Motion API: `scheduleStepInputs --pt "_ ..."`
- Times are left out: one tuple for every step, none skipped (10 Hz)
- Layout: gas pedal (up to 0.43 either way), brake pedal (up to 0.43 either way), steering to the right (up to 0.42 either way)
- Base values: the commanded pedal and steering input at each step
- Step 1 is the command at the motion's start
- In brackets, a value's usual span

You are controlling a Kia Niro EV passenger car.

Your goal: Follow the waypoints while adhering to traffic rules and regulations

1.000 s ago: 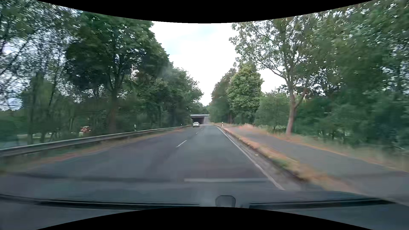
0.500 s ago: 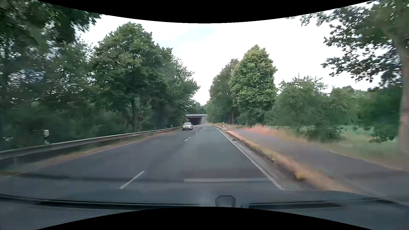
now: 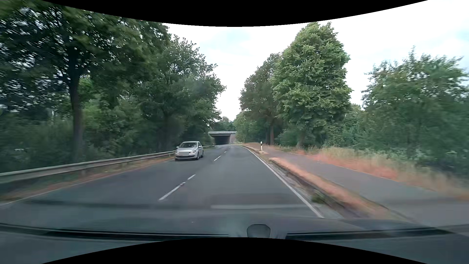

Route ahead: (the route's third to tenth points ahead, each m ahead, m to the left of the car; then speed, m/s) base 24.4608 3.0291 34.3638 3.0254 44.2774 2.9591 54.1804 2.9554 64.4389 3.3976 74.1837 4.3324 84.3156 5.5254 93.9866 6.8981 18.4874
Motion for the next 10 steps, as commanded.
scheduleStepInputs --pt "0.169 0.0 -0.004" --pt "0.169 0.0 -0.004" --pt "0.169 0.0 -0.004" --pt "0.169 0.0 -0.004" --pt "0.169 0.0 -0.005" --pt "0.169 0.0 -0.006" --pt "0.169 0.0 -0.006" --pt "0.169 0.0 -0.006" --pt "0.169 0.0 -0.005" --pt "0.169 0.0 -0.004"
